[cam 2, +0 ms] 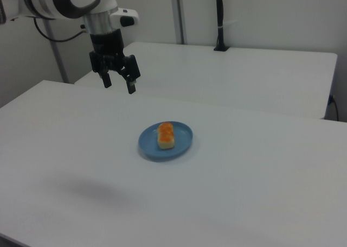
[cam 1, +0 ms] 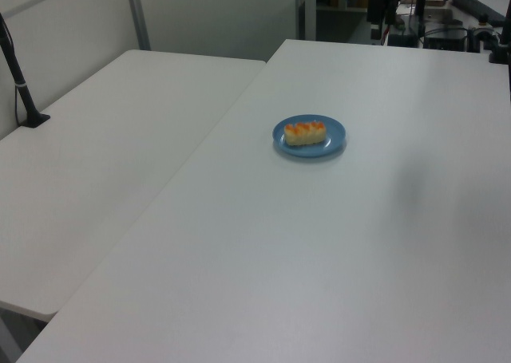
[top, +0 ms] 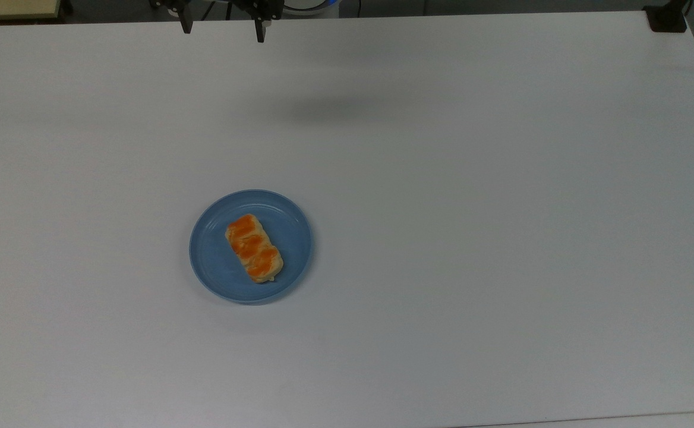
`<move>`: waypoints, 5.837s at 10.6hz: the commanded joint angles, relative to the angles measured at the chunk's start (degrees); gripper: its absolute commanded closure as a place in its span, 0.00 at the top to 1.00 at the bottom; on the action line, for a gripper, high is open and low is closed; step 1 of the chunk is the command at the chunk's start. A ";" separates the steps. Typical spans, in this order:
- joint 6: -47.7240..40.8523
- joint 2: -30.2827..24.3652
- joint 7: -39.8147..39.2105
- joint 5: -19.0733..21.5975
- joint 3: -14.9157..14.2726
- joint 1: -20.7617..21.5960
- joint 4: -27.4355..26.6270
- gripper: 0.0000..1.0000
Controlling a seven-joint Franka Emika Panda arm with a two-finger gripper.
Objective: Put the bread on the table
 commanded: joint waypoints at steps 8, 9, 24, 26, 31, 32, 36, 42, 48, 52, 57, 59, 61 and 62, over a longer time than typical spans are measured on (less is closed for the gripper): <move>-0.75 -0.46 0.36 0.94 -0.55 0.32 -0.83 1.00; -0.58 -0.20 0.27 1.02 -0.55 0.32 -0.57 1.00; 30.08 24.93 -16.68 0.32 0.07 1.28 1.81 1.00; 35.44 27.48 -16.43 0.32 0.07 1.20 1.89 1.00; 41.78 33.54 -16.16 0.06 -0.02 1.20 3.55 0.98; 41.79 34.51 -16.42 -0.12 0.07 1.02 4.69 0.87; 41.70 34.52 -15.99 0.06 -0.02 0.93 4.71 0.23; 33.00 28.02 0.39 1.46 0.68 6.80 4.36 0.24; 33.70 29.24 10.29 0.76 0.68 15.16 2.77 0.50; 33.53 29.69 10.12 0.50 0.68 16.14 2.07 1.00; 20.07 17.26 8.54 -2.29 -0.55 13.08 2.33 1.00; 8.79 10.56 8.80 -2.23 -0.55 9.74 2.16 1.00; 3.57 6.15 8.01 -1.00 -0.29 5.70 2.07 1.00; 3.21 4.31 8.01 1.09 -0.20 4.02 1.81 1.00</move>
